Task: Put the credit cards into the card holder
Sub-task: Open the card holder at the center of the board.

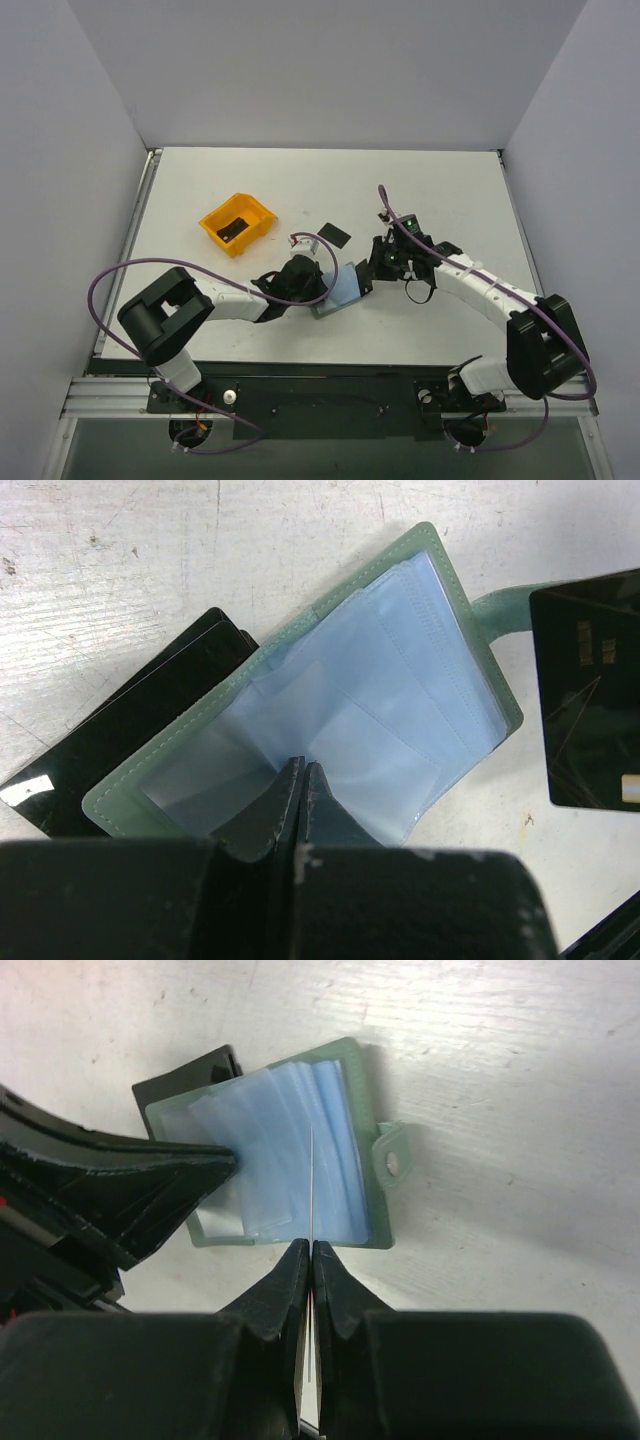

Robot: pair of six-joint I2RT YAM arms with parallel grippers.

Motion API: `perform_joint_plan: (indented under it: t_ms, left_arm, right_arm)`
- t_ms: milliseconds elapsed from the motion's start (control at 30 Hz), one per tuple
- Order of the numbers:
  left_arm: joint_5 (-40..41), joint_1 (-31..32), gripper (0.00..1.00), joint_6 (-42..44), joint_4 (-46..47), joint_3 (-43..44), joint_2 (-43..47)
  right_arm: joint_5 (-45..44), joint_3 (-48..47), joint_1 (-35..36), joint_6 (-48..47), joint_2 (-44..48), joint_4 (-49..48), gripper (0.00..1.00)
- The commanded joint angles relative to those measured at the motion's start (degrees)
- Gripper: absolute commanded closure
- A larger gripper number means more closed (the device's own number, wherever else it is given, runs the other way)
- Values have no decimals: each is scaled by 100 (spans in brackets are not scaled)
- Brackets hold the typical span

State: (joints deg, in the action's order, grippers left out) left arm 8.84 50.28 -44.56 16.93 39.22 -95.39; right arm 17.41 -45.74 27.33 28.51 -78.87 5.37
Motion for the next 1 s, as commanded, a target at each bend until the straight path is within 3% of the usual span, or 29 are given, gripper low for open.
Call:
perform_joint_plan:
  t_ms: [0,567,967]
  left_arm:
    - [21,52,100,70,-366,-108,-146]
    - [39,61,100,70,-436,-64,-155]
    - [12,61,100,61,-401,-55,-129]
  right_arm:
    - [474,-110,245,-521,-128,-36,100]
    - [8,-577,642,-715,-1060,263,100]
    - [684,-489,712,-575,-1262,-114,100]
